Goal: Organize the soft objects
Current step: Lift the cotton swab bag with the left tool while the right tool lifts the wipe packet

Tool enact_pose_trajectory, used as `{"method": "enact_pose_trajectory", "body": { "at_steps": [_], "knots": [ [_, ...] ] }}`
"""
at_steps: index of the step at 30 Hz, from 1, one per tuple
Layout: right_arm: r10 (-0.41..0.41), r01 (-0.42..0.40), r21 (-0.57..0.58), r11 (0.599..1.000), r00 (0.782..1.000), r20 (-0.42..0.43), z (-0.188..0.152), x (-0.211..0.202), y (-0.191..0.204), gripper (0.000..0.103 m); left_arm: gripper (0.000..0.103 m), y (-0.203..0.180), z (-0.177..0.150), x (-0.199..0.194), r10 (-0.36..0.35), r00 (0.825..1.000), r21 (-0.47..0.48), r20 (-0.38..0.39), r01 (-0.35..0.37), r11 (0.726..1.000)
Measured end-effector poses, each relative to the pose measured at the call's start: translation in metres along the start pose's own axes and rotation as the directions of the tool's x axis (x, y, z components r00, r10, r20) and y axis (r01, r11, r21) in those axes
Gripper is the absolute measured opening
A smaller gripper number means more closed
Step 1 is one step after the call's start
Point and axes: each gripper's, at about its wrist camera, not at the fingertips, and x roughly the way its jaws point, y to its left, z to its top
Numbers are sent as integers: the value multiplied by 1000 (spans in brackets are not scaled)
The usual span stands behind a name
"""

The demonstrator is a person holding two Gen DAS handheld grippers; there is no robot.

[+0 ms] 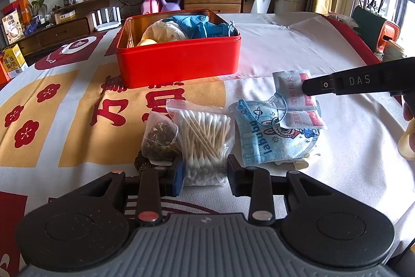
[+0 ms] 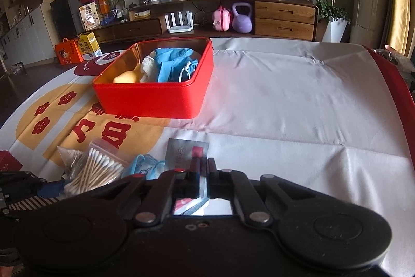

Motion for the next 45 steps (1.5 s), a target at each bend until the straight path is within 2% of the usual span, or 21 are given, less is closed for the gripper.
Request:
{"method": "enact_pose_trajectory", "body": {
  "at_steps": [9, 23, 30, 32, 36, 38, 39, 41, 43, 45],
  "knots": [
    [27, -26, -16, 1000, 997, 66, -1, -22, 9, 0, 30, 4, 0, -7, -16, 1000, -14, 12, 16, 1000],
    [49, -48, -9, 999, 986, 161, 7, -72, 19, 0, 29, 4, 17, -42, -50, 994, -15, 99, 52, 999],
    [35, -34, -9, 999, 991, 127, 5, -72, 15, 0, 29, 14, 26, -53, -43, 992, -48, 122, 49, 998],
    [35, -35, -1, 999, 995, 93, 0, -67, 11, 11, 29, 17, 24, -53, -42, 992, -54, 119, 48, 997],
    [23, -23, 2, 1000, 999, 37, -17, -57, 4, 23, 29, 20, 20, -51, -46, 993, -60, 106, 52, 997],
    [21, -21, -4, 1000, 1000, 9, -25, -51, 1, 48, 29, 20, 18, -50, -48, 994, -60, 101, 54, 997],
    [20, -20, -10, 1000, 1000, -6, -28, -48, -1, 53, 29, 20, 18, -49, -49, 994, -61, 99, 55, 997],
    [13, -14, -23, 1000, 1000, -19, -35, -43, -2, 71, 29, 20, 17, -48, -51, 994, -64, 95, 57, 996],
    [8, -9, -35, 999, 1000, -27, -40, -39, -3, 82, 29, 21, 15, -46, -52, 994, -67, 93, 59, 996],
    [-1, -1, -44, 999, 999, -38, -43, -35, -5, 85, 29, 21, 15, -44, -52, 995, -68, 89, 58, 996]
  ]
}}
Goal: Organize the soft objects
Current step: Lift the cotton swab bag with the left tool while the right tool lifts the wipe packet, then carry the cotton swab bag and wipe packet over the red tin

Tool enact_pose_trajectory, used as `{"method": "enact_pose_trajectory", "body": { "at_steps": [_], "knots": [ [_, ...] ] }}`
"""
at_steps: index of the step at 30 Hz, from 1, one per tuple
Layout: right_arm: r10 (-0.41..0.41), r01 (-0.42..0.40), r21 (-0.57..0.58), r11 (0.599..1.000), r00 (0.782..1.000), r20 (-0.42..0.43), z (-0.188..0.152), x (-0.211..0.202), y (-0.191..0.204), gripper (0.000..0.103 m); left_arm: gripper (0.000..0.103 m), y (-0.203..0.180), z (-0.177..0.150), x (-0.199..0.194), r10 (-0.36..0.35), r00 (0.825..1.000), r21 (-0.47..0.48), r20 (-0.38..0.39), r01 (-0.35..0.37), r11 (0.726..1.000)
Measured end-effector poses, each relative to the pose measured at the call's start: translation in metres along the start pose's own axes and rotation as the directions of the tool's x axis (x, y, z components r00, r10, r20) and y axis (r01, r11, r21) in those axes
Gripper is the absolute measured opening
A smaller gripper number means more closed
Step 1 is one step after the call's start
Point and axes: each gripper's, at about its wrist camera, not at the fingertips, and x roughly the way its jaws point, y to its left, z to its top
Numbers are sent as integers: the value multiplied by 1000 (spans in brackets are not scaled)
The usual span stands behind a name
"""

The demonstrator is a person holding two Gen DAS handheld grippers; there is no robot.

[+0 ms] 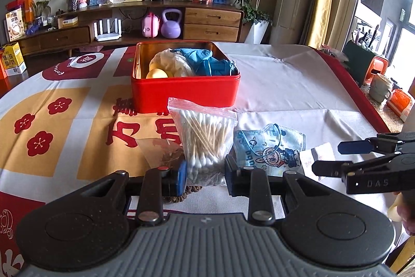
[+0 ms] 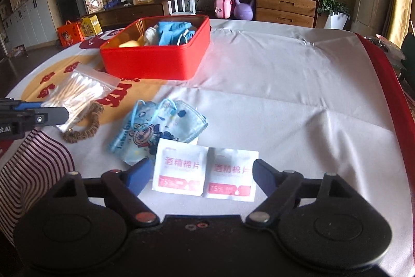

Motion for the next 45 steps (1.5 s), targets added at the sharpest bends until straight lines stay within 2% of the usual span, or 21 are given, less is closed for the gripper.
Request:
{"method": "enact_pose_trajectory", "body": {
  "at_steps": [4, 9, 13, 15, 20, 24, 27, 29, 36, 45],
  "knots": [
    [-41, 41, 4, 999, 999, -27, -3, 13, -7, 89, 29, 0, -2, 3, -1, 1000, -1, -9, 1, 1000],
    [-11, 11, 3, 1000, 998, -60, -5, 24, -8, 88, 29, 1, -2, 7, -1, 1000, -5, -19, 0, 1000],
    [-13, 11, -34, 999, 998, -68, -6, 29, -2, 73, 29, 2, -2, 8, 0, 1000, -5, -21, 0, 1000],
    [2, -5, -34, 999, 997, -75, -7, 30, -2, 68, 29, 2, -2, 9, 2, 1000, -5, -22, -2, 1000],
    [15, -18, -38, 999, 998, -67, -8, 25, 1, 47, 29, 3, -2, 9, 2, 1000, -7, -23, -2, 1000],
    [15, -17, -29, 999, 998, -63, -8, 19, 2, 35, 29, 3, -2, 9, 4, 1000, -8, -22, -4, 1000],
    [20, -20, 2, 1000, 998, -56, -8, 12, -1, 20, 29, 4, -2, 7, 6, 1000, -10, -19, -6, 1000],
    [31, -30, 28, 999, 998, -52, -10, 7, -3, 6, 29, 3, -2, 5, 7, 1000, -9, -15, -7, 1000],
    [62, -61, 69, 996, 998, -14, -6, -14, -5, 5, 29, 2, 2, -3, 2, 1000, -16, 1, -2, 1000],
    [105, -108, 54, 993, 993, 56, 33, -36, 8, 6, 29, 3, 18, -11, -17, 1000, -18, 16, 17, 1000]
  ]
}}
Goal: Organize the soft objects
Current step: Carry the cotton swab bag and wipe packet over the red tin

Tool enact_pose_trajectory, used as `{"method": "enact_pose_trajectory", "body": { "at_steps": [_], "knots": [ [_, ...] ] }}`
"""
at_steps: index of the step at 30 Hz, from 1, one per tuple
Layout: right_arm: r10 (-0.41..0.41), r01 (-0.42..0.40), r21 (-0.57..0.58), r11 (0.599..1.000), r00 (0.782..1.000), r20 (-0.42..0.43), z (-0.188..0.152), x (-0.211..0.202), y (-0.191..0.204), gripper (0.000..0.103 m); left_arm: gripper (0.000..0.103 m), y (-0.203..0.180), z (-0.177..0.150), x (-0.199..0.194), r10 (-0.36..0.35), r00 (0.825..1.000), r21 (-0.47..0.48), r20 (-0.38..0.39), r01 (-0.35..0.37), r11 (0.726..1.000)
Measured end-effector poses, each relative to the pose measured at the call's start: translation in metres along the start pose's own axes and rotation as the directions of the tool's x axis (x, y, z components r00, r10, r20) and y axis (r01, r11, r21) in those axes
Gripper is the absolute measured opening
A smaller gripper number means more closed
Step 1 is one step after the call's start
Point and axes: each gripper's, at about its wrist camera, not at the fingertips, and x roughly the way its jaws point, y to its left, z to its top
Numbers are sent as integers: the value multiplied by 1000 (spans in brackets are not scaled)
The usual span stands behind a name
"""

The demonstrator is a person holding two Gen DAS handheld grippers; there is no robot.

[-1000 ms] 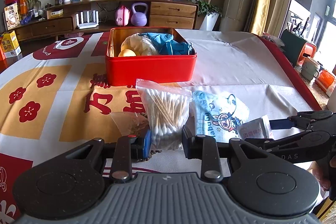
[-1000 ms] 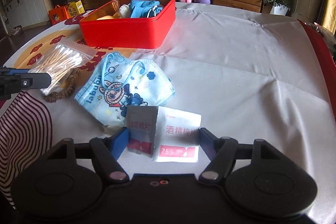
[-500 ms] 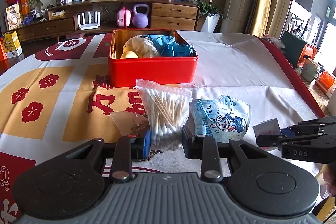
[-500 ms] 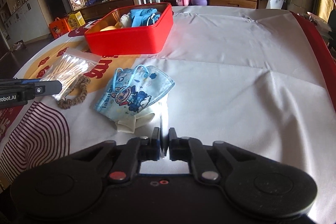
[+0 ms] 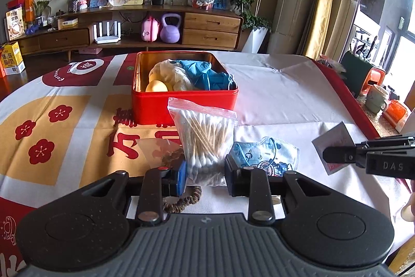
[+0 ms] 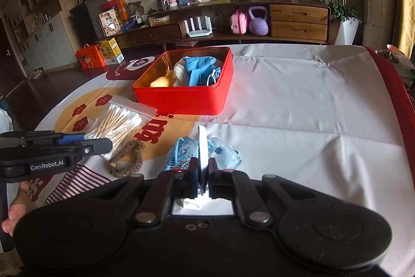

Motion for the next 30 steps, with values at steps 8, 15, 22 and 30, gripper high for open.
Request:
{"method": "enact_pose_trajectory", "body": {
  "at_steps": [8, 15, 22, 30],
  "knots": [
    [16, -16, -1, 1000, 999, -35, -7, 15, 10, 6, 29, 23, -12, 10, -18, 998, -35, -57, 16, 999],
    [19, -19, 5, 1000, 998, -59, -15, 22, 11, 6, 29, 37, -32, 26, -46, 992, -55, -120, 40, 998],
    [26, -26, 13, 1000, 998, -62, -17, 23, 10, 6, 48, 32, -39, 17, -69, 989, -22, -128, 67, 998],
    [29, -28, 18, 999, 997, -65, -19, 26, 7, 6, 73, 2, -35, 0, -77, 997, 134, -28, 80, 988]
  ]
}}
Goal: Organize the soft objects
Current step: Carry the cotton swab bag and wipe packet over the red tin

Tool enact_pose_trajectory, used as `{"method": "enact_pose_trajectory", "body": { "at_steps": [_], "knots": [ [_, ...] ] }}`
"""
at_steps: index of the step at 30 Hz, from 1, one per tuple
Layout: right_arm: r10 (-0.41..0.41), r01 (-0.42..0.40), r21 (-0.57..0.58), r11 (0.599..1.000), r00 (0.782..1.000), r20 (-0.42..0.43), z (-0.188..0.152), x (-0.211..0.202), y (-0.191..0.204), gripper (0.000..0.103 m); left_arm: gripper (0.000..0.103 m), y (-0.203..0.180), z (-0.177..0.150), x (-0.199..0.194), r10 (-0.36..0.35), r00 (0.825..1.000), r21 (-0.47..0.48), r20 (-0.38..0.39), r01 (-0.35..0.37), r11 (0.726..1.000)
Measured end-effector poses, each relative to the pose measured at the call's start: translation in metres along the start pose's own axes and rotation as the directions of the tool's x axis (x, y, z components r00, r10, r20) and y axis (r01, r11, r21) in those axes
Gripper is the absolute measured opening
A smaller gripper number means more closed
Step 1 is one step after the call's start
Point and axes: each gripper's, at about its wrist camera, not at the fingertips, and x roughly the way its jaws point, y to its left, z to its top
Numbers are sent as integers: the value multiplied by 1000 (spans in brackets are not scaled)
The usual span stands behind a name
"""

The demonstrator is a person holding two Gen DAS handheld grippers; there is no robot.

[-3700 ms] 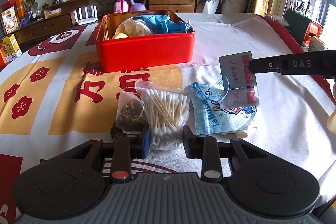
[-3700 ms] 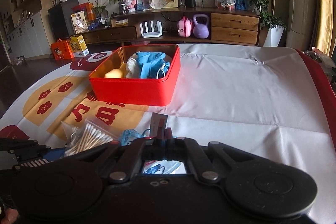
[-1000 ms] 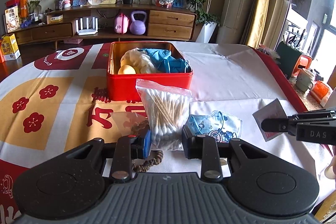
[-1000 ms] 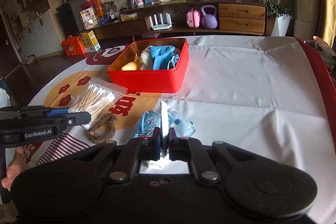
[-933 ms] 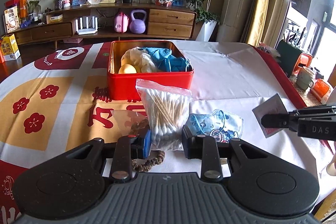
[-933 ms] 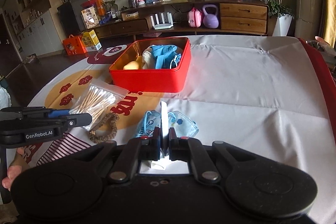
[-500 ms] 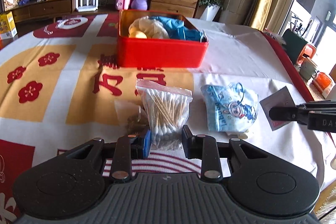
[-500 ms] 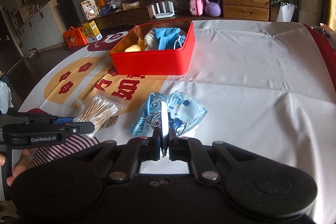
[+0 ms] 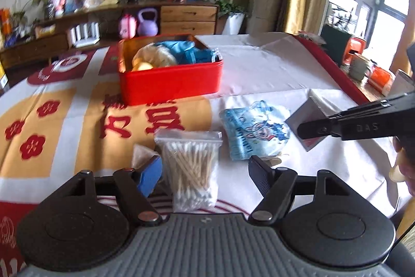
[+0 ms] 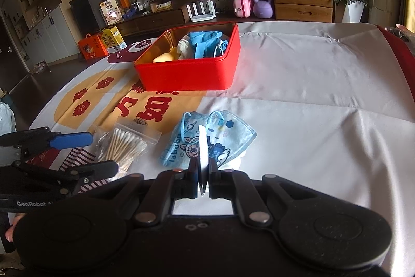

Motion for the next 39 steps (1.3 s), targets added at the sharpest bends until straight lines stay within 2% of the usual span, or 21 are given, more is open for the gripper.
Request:
{"method": "enact_pose_trajectory", "body": {
  "at_steps": [5, 8, 11, 13, 16, 21, 29, 39],
  "knots": [
    [-3, 3, 8, 1000, 1000, 0, -1, 1, -2, 6, 73, -10, 1, 27, 25, 997, 17, -68, -24, 1000],
    [-4, 4, 10, 1000, 1000, -4, -2, 1, -3, 6, 73, -13, -5, 39, 92, 992, 61, -89, -87, 994],
    [-3, 3, 10, 1000, 1000, -7, -3, 2, -5, 6, 72, -10, -9, 44, 112, 989, 61, -97, -106, 992],
    [-3, 3, 12, 1000, 1000, -8, -4, 3, -5, 6, 55, -10, -11, 46, 141, 985, 75, -96, -134, 988],
    [-3, 3, 17, 1000, 1000, -8, -5, 3, -7, 6, 40, -10, -10, 45, 154, 984, 82, -89, -146, 986],
    [-6, 6, 16, 1000, 1000, -8, -5, 2, -8, 6, 33, -10, -8, 40, 169, 984, 72, -63, -164, 984],
    [2, -2, 11, 1000, 1000, 13, 7, -3, -5, 6, 32, -11, 14, 19, 119, 993, 27, -10, -119, 993],
    [17, -16, -18, 1000, 998, 67, 61, -5, 5, 6, 32, 4, 70, 11, 61, 997, -34, 36, -60, 998]
  ]
}}
